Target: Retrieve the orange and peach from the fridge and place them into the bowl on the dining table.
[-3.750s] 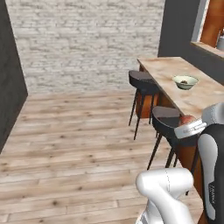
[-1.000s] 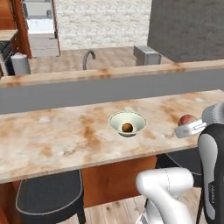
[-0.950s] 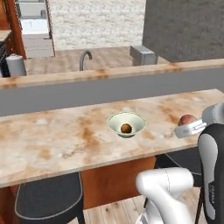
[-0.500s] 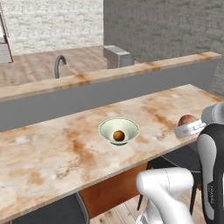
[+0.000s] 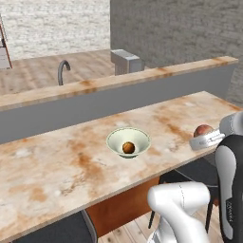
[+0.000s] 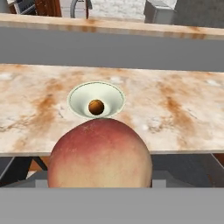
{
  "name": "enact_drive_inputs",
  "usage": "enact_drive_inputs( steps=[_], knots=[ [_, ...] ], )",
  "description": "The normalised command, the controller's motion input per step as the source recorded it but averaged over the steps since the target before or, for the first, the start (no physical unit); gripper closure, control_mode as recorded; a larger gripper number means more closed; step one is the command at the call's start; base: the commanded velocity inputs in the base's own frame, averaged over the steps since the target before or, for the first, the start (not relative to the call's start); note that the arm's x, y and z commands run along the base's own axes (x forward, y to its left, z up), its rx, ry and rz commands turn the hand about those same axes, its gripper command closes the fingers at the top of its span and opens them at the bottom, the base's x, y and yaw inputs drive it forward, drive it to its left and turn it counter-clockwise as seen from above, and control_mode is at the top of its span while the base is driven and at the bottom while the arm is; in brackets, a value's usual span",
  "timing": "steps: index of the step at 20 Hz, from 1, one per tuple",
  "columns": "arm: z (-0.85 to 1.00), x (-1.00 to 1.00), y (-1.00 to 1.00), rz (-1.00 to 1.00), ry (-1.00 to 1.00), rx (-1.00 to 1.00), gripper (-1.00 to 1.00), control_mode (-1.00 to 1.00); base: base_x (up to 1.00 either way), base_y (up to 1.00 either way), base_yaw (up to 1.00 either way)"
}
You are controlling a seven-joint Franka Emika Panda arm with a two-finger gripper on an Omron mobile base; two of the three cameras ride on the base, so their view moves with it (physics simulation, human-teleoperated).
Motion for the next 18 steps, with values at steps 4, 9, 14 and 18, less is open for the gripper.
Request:
enact_drive_inputs(
  steps=[4,9,14,18],
  knots=[
    [-0.11,0.27,0.4,0.0,0.04,0.0,1.0,-1.0,0.04,0.08,0.0],
    [-0.18,0.54,0.71,0.0,0.08,-0.02,1.0,-1.0,0.0,0.0,0.0],
    [-0.23,0.58,0.69,0.0,0.07,-0.02,1.0,-1.0,0.0,0.0,0.0],
    [-0.29,0.75,0.58,0.0,0.1,0.0,1.0,-1.0,0.0,0.0,0.0]
  ],
)
